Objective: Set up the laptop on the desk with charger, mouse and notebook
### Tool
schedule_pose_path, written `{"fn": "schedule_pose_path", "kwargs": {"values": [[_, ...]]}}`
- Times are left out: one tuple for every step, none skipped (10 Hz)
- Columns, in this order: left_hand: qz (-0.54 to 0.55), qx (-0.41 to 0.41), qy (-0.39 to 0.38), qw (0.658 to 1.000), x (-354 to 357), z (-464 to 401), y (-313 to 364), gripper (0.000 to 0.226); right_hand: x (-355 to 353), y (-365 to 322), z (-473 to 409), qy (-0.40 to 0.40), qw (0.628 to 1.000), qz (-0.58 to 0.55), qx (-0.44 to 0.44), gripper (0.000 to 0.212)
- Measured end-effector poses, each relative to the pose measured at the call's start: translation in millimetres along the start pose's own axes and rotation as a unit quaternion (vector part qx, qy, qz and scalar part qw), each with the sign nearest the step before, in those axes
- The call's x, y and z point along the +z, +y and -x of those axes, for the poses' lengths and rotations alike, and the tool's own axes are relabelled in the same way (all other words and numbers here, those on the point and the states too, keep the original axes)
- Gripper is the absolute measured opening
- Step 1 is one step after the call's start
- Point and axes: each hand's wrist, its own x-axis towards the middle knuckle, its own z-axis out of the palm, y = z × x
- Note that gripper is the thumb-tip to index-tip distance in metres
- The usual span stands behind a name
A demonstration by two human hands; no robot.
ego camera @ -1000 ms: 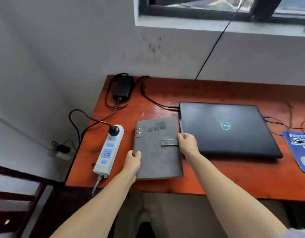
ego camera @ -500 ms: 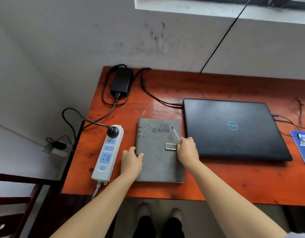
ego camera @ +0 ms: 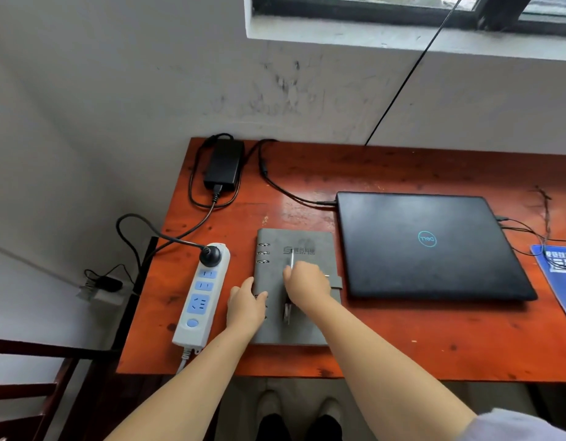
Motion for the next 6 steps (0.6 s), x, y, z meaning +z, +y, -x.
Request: {"fn": "schedule_pose_path", "kwargs": {"values": [[0.002,0.005,0.002,1.000,1.4,-2.4,-1.2,0.052,8.0,7.0,-5.1,0.013,0.991,0.124,-0.040,0.037],[-0.001,0.008,0.002,1.000,2.0,-4.8,-2.2,0.052,12.6,10.9,-11.0,0.013,0.982,0.173,-0.073,0.037],[-0.005,0.013,-0.002,1.000,0.4,-5.9,-4.2,0.052,5.4,10.5,-7.5,0.019,0.985,0.160,-0.063,0.047],[-0.034,0.026,-0.013,0.999,-5.2,-3.1,-11.4,0.053,-27.7,19.4,3.0,0.042,0.992,0.103,-0.060,0.049],[-0.040,0.074,0.014,0.996,-14.9,9.6,-19.7,0.033,-102.6,36.1,22.3,0.061,0.995,0.039,-0.071,0.034],[-0.022,0.158,0.024,0.987,-30.1,37.1,-46.8,0.018,-209.2,62.1,76.3,0.144,0.972,-0.085,-0.166,0.028]]}}
